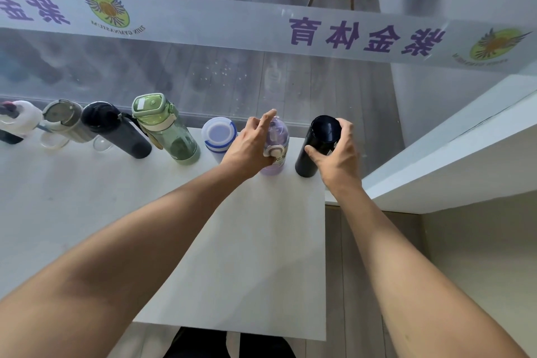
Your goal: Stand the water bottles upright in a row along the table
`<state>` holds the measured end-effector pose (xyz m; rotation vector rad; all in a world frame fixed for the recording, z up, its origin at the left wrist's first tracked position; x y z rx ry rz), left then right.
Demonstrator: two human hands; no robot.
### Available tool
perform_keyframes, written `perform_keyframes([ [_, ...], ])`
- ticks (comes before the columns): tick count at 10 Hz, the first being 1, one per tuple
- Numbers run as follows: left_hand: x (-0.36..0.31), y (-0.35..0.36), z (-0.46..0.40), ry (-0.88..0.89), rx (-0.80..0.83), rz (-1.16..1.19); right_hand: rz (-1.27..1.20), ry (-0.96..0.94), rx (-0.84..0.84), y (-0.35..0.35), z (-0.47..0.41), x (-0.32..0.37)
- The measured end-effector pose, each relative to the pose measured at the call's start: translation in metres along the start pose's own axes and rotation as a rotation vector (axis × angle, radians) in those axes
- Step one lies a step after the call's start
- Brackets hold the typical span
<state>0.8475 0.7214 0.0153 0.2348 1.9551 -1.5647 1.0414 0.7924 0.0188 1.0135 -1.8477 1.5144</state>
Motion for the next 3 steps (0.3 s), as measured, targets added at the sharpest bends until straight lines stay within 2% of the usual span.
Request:
perform_keyframes([
  [2,-0.014,-0.025,0.008,0.127,-0.084,-0.001,0.026,-0.029,0.014,-0.011,-0.002,0.013],
  [3,-0.025,-0.039,0.013,0.172,-0.112,-0.04,0.075,-0.106,-0.021,-0.026,0.001,0.034],
])
Point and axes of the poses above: each hand's wrist, its own z-axis away from the middle knuckle, its own y-axis out of the palm, x = y × z, the point moved 8 cm from there along -z, towards the middle knuckle, and after that the axes turned 12 degrees about -x, right-handed, at the moved point
